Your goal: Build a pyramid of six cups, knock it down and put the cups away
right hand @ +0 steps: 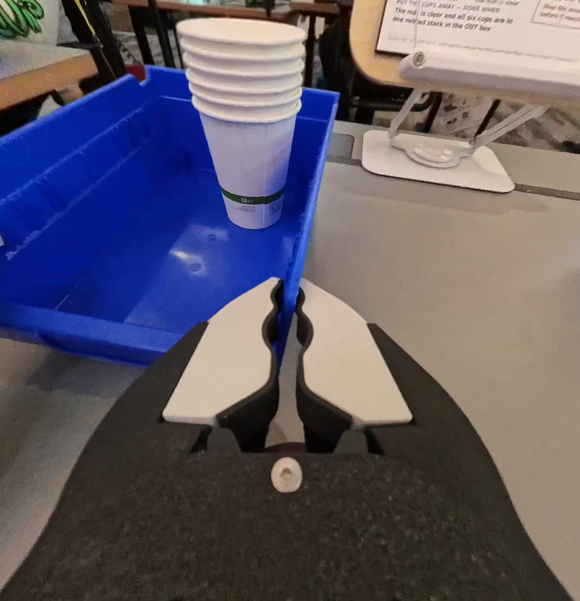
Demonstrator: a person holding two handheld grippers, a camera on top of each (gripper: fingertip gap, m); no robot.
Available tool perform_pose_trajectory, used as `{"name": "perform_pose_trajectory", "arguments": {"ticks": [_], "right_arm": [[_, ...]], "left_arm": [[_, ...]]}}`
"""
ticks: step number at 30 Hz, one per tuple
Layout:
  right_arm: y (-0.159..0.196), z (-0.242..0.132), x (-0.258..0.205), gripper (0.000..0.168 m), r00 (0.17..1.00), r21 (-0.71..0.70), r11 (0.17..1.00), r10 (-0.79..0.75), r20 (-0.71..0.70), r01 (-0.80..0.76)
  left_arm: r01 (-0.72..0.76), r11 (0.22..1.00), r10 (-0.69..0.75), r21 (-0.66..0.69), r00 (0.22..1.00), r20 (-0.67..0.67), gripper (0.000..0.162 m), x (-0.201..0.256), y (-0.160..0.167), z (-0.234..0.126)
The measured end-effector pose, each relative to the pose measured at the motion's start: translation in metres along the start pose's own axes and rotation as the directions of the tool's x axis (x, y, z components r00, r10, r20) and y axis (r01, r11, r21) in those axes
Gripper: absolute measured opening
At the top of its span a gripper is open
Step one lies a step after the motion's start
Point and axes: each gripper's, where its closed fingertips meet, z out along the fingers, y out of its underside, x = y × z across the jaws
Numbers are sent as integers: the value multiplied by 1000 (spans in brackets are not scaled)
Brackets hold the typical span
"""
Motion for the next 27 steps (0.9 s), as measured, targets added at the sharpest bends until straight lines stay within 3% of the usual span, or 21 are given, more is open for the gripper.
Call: {"name": "perform_pose_trajectory", "arguments": {"ticks": [3,8,11,14,18,21,27], "right_arm": [[5,3,-8,6,998,52,998,-46,36,44],[6,-1,-10,8,988,3,1000,-23,150,23],[-8,-29,-3,27,962,37,997,-73,261,66],[-32,-75,20,41,914,109,991,-111,391,74],[-50,-124,104,46,911,174,982,-135,390,71],[-45,-144,184,55,942,186,978,-151,300,98],[15,-168,338,59,992,107,989,-106,70,98]], "left_arm": [[31,999,-31,-15,1000,8,2,-9,7,1],[61,998,-61,-10,998,24,2,-10,9,-1],[131,991,-131,26,991,14,34,-10,-2,-11],[153,981,-154,122,988,-2,50,-7,-31,-37],[66,984,-54,166,996,-75,54,29,-64,-71],[11,982,14,187,991,-130,56,71,-74,-92],[20,990,8,138,979,-202,56,133,-40,-106]]}}
